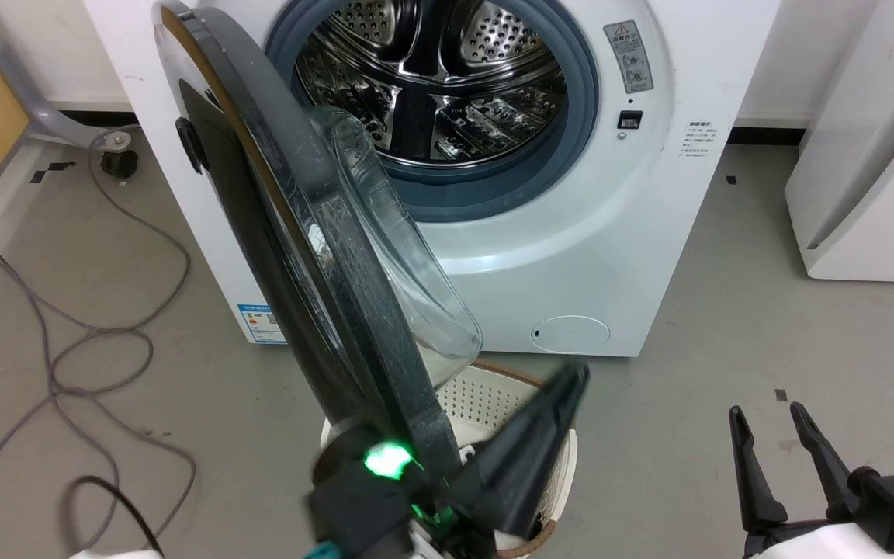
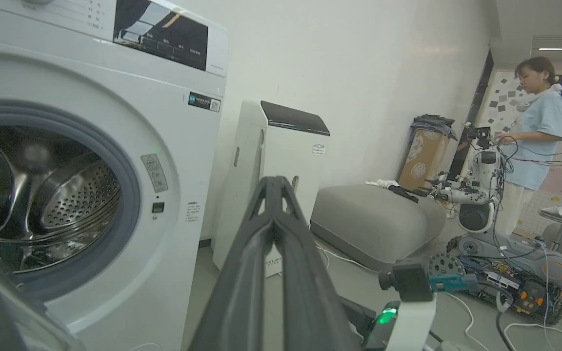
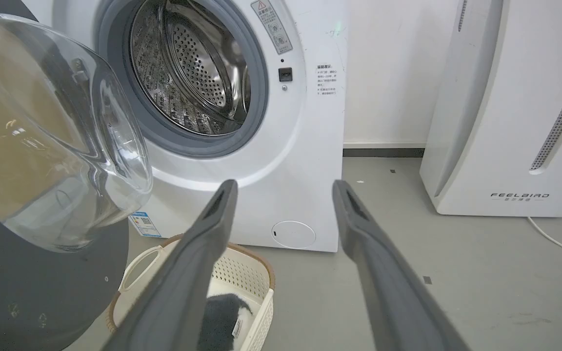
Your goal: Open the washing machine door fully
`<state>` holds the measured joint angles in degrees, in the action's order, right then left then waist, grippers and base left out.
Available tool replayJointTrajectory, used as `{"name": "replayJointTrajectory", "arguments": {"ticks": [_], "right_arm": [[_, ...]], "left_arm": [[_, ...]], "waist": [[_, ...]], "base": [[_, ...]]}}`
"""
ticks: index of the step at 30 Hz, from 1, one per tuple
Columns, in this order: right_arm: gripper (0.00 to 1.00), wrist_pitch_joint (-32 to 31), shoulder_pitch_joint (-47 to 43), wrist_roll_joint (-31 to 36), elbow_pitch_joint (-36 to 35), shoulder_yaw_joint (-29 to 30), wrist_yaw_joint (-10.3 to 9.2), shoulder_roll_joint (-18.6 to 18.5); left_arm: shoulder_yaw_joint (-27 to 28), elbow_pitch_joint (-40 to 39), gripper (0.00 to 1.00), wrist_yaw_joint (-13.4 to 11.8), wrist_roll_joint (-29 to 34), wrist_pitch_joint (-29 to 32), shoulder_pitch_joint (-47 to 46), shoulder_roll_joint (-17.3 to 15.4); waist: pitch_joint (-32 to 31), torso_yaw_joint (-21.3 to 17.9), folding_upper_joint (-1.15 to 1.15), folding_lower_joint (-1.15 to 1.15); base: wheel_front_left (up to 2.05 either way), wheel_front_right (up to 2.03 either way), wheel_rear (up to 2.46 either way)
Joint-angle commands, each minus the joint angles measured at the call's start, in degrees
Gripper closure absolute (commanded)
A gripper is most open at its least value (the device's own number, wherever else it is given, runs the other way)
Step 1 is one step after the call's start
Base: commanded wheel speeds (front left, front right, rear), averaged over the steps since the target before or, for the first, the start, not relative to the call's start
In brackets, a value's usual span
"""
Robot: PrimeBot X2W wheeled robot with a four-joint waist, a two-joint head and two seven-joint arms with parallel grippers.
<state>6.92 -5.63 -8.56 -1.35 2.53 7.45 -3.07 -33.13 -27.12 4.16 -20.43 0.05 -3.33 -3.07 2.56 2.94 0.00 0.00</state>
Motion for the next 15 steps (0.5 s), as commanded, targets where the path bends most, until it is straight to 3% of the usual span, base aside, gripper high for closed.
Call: {"name": "replayJointTrajectory", "arguments": {"ticks": [1,9,15], "right_arm": [[0.0,0.16,0.57,0.15,0.13,0.1,0.03,0.19],[0.0,0.21,0.75,-0.19,0.49,-0.03,0.03,0.19],[0.0,0.31,1.17,-0.41,0.95,-0.39,0.03,0.19]], "left_arm": [[-0.49,0.89,1.0,-0.58,-0.38,1.93,1.55,-0.62],[-2.01,6.57,1.0,-4.25,0.2,12.24,5.1,-3.14],[-2.34,14.18,1.0,-5.72,3.08,9.7,3.12,-2.45]], "waist": [[0.05,0.06,0.0,0.0],[0.18,0.37,0.0,0.0],[0.43,0.34,0.0,0.0]], "base": [[0.0,0.0,0.0],[0.0,0.0,0.0],[0.0,0.0,0.0]]}}
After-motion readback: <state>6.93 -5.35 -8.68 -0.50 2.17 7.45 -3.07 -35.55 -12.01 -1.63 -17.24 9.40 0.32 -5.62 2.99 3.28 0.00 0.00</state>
